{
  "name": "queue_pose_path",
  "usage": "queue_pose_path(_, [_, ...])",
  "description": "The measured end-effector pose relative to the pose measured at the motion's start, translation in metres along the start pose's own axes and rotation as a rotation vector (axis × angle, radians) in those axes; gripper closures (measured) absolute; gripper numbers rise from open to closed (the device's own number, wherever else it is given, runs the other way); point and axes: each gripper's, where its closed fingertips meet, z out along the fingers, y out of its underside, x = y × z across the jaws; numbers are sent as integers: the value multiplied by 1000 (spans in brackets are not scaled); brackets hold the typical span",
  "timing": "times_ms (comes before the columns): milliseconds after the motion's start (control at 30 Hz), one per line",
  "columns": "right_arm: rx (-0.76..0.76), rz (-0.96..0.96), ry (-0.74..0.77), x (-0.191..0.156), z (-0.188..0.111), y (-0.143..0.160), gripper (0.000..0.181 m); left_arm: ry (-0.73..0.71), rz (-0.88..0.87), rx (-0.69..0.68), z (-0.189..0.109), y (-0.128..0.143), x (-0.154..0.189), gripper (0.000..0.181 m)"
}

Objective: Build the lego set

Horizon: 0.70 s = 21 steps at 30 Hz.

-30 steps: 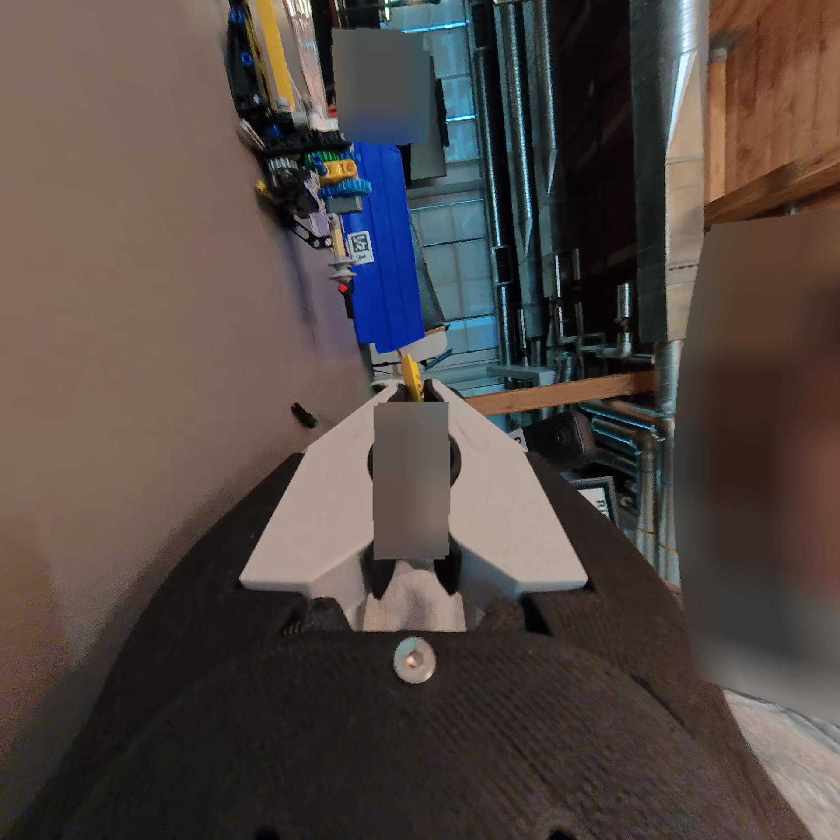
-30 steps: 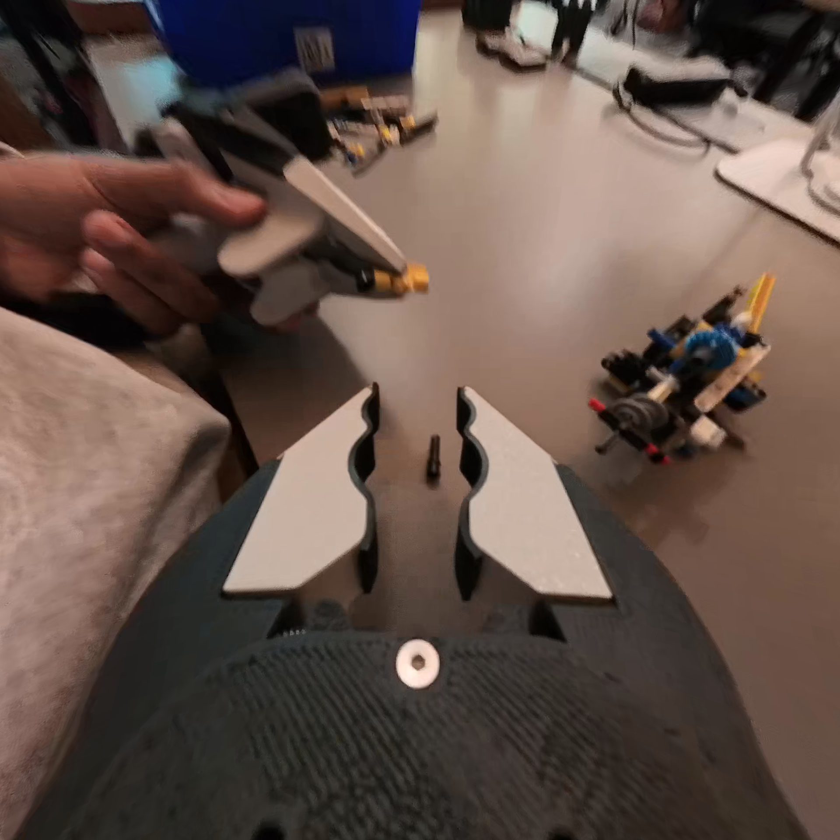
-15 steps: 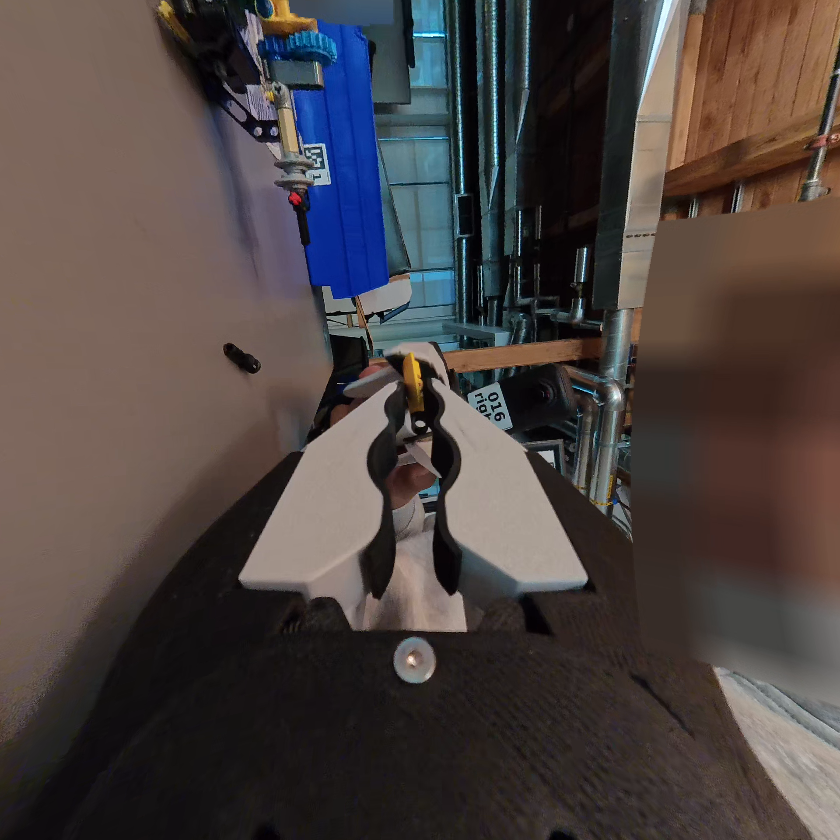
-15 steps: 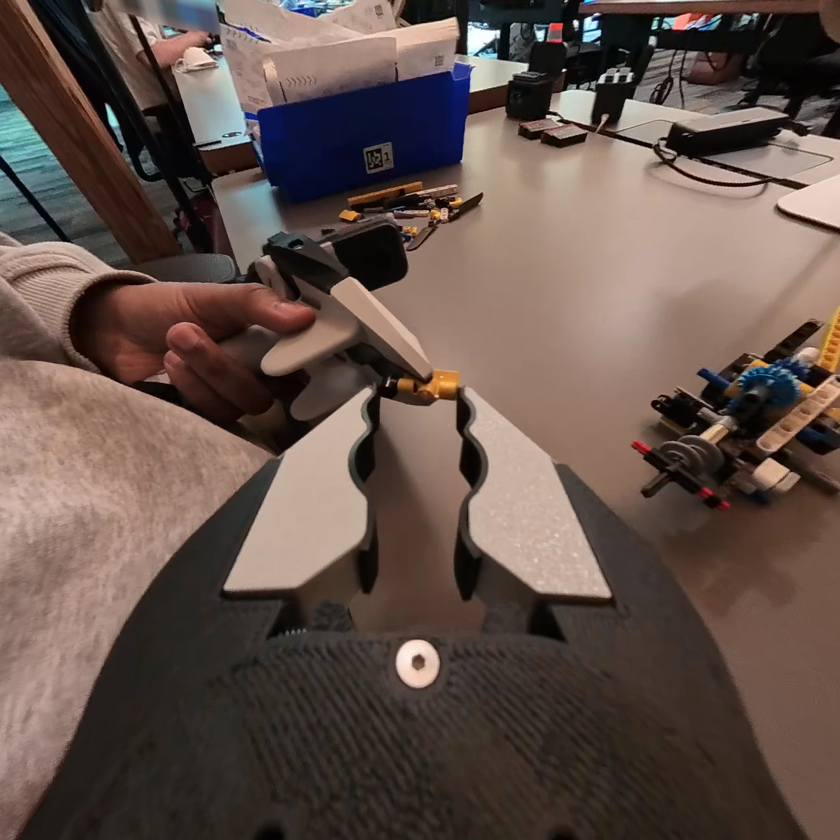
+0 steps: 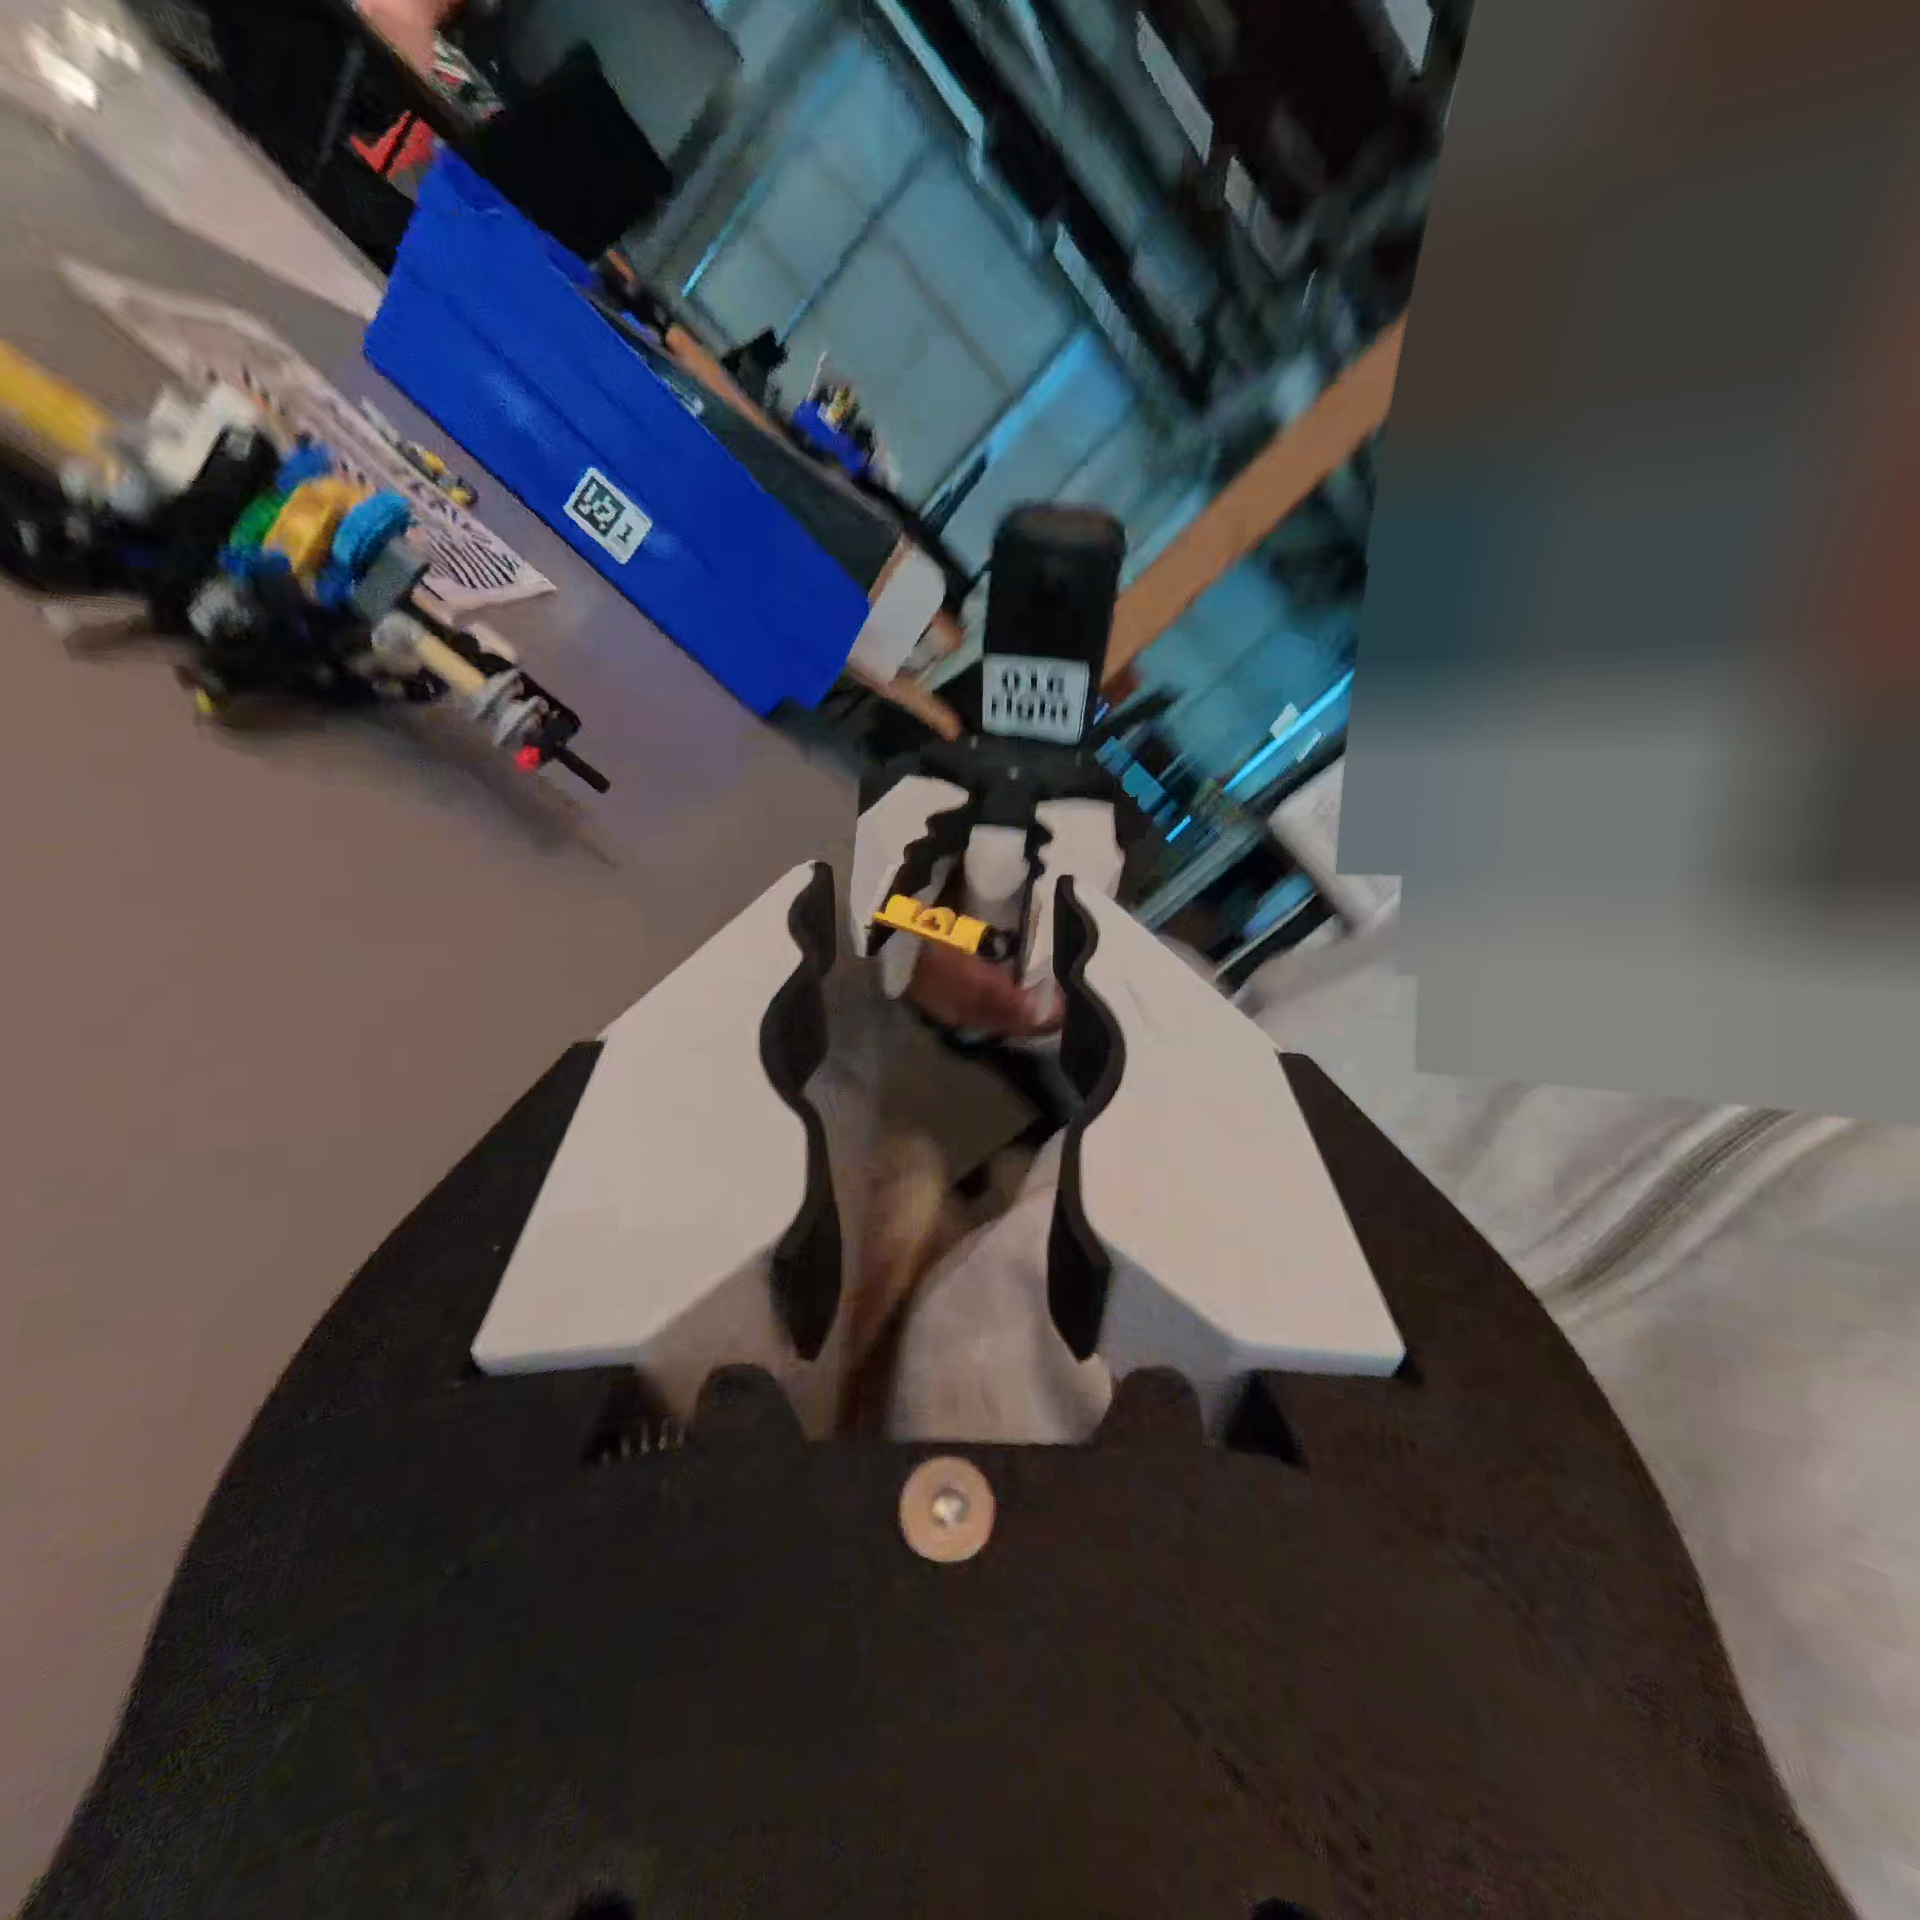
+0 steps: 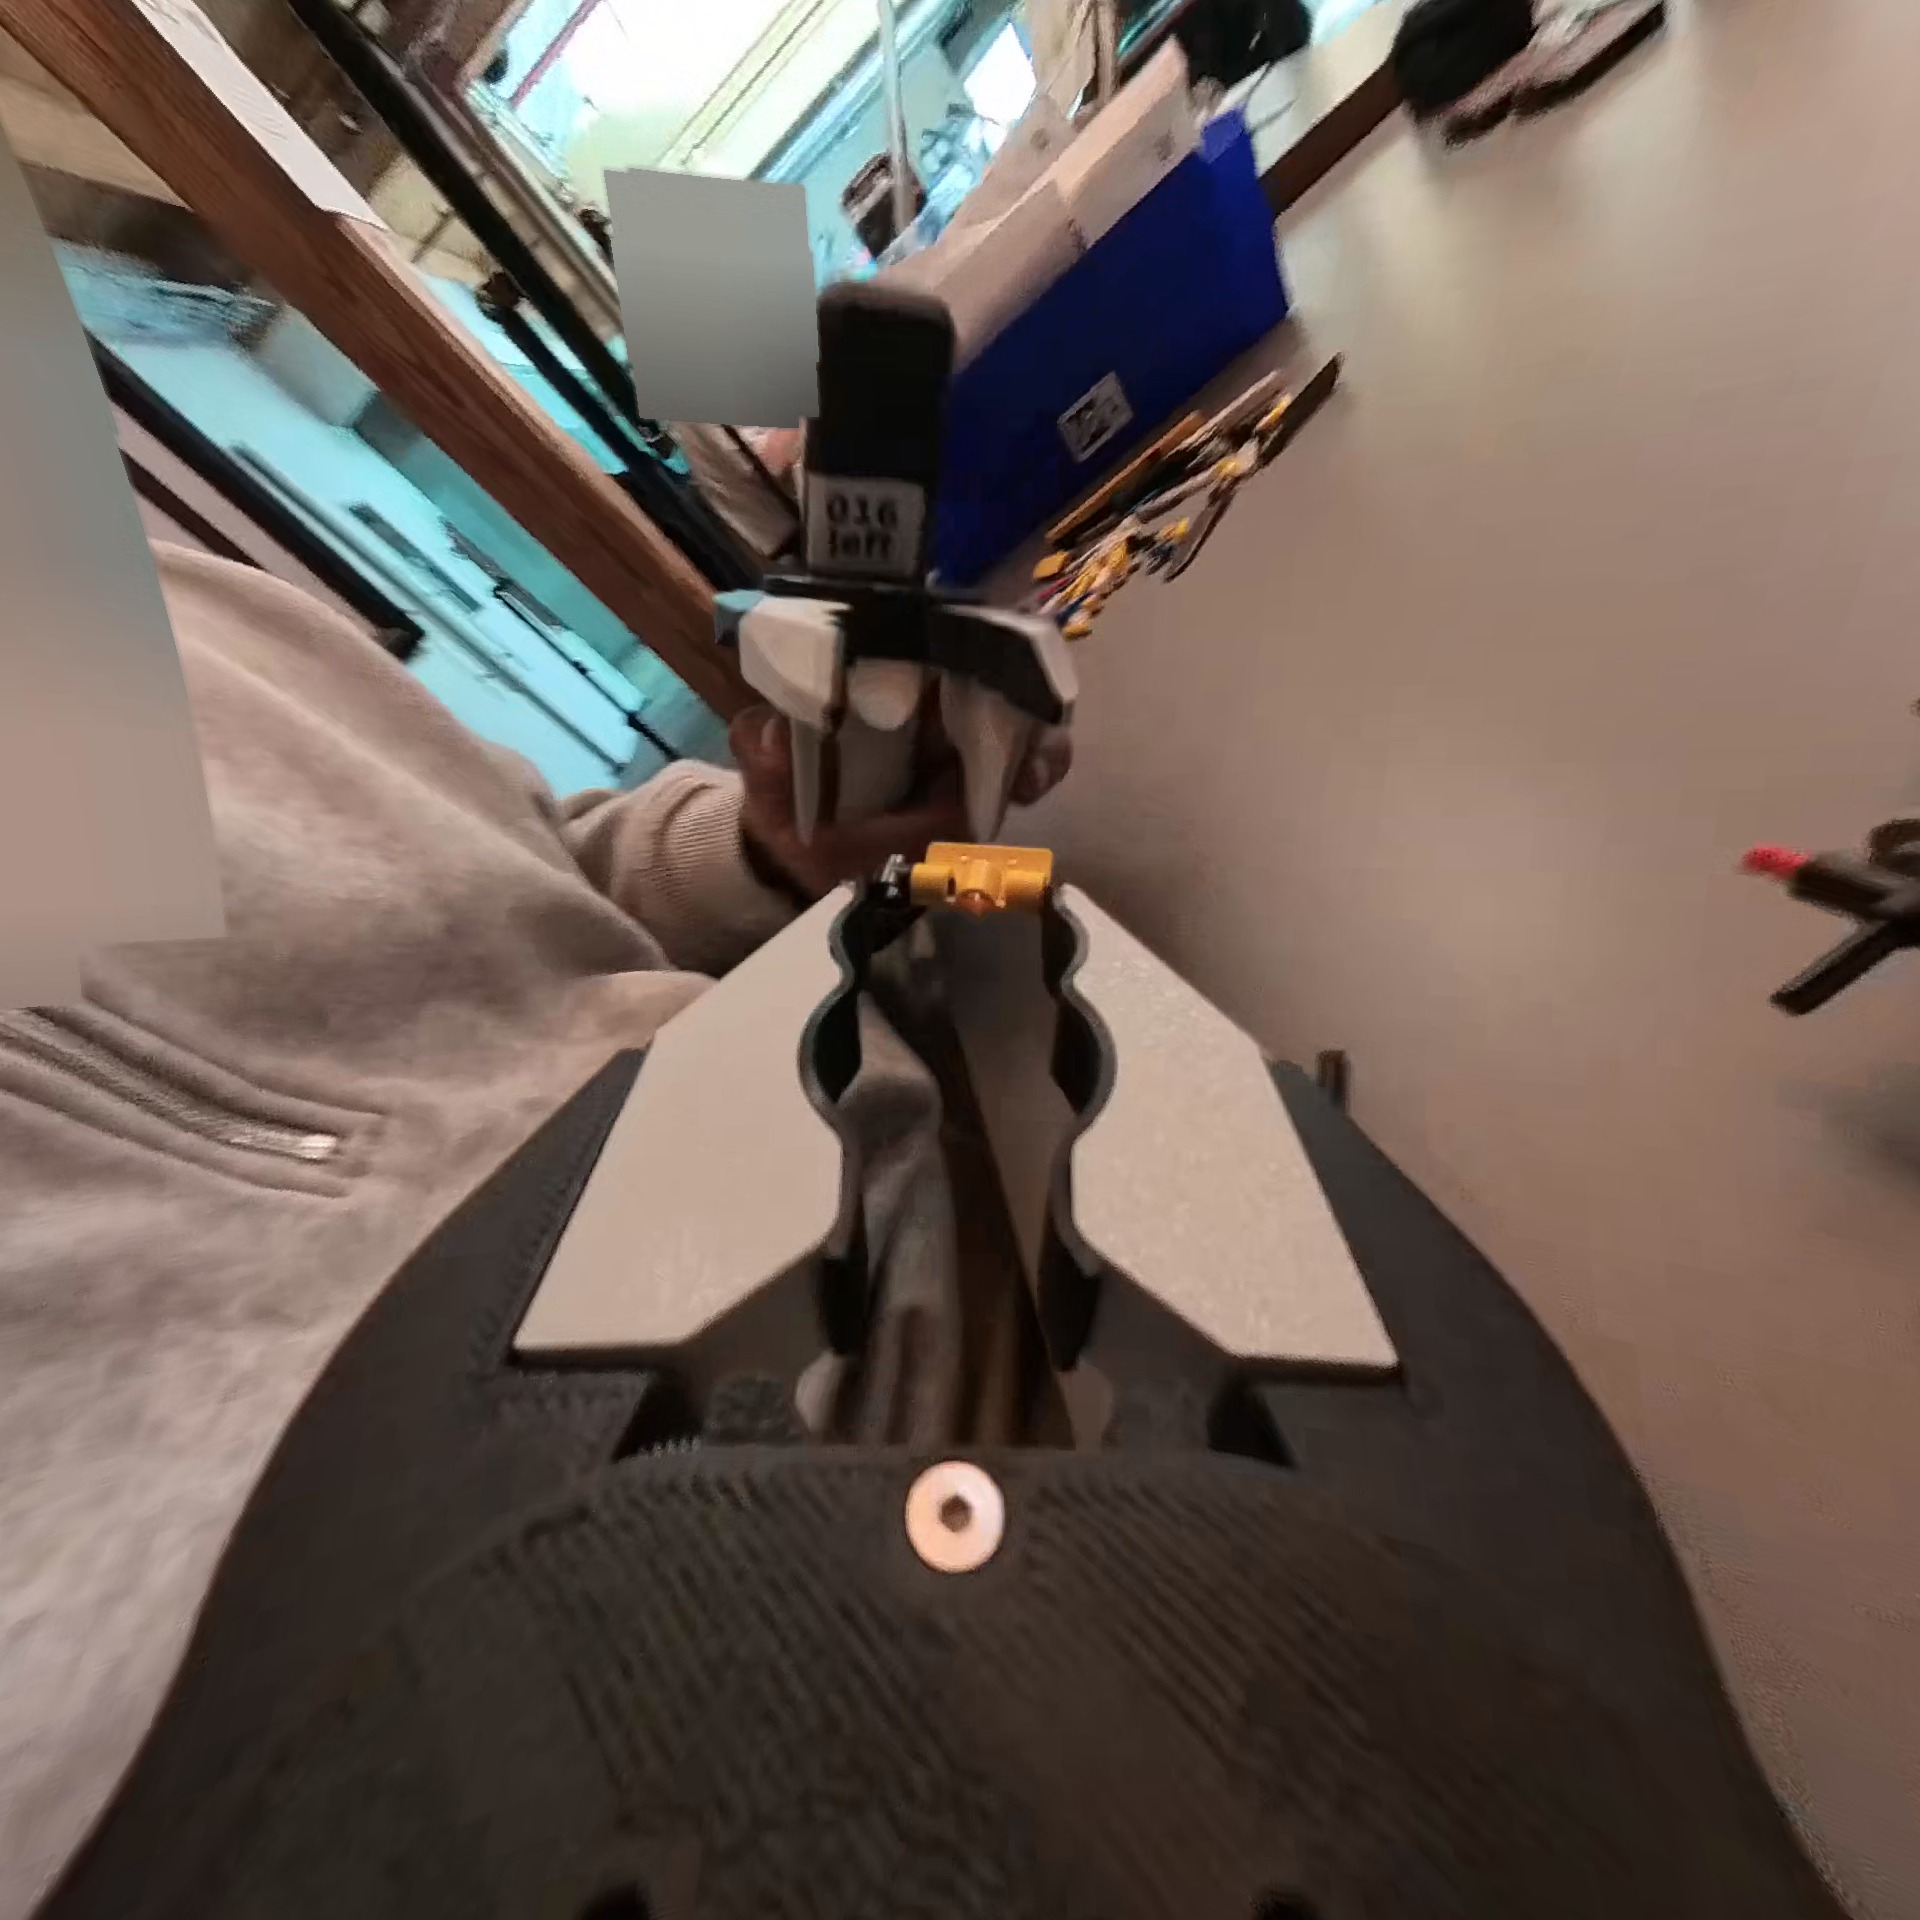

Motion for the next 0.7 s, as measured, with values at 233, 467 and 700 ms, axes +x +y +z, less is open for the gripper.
queue_pose_path(233, [-55,328,-200,-16,-2,9,150,-5,585,-329,16,38,15,150])
queue_pose_path(467, [-29,569,-372,-24,-6,9,149,-35,744,-353,22,44,12,177])
queue_pose_path(700, [-53,681,-471,-31,-5,13,149,-9,755,-330,26,52,17,174])
